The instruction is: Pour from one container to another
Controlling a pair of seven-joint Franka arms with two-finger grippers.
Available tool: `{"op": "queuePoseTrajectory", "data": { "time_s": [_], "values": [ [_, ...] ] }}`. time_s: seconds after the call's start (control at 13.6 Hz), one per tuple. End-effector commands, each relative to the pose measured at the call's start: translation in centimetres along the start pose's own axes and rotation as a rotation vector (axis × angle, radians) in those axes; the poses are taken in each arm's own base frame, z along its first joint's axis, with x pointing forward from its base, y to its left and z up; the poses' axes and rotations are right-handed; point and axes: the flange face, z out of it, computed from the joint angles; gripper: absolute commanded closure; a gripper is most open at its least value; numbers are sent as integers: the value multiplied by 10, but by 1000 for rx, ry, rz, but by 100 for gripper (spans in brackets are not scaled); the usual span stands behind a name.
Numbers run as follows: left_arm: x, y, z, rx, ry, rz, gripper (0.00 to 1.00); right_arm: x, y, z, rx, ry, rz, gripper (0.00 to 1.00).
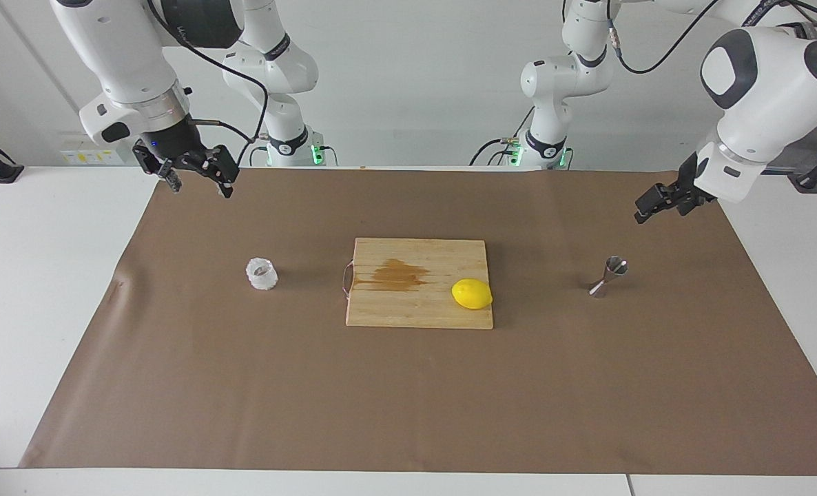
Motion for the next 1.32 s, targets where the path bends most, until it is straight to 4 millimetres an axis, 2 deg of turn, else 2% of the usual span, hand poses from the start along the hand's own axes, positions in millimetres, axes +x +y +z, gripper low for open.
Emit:
{"op": "queuePoseTrajectory", "data": {
  "time_s": [0.0, 0.22, 0.59, 0.95, 1.25],
  "values": [
    [21, -37, 22, -71, -83, -113, 0, -5, 3, 0, -7, -4, 13, 0],
    [43, -63, 53, -158, -154, -260, 0, -5, 3, 0, -7, -4, 13, 0],
    [65, -115, 92, -386, -307, -606, 0, -5, 3, 0, -7, -4, 13, 0],
    [81, -139, 127, -537, -433, -800, 0, -5, 3, 0, -7, -4, 13, 0],
    [88, -159, 166, -666, -515, -895, 0, -5, 3, 0, -7, -4, 13, 0]
  ]
}}
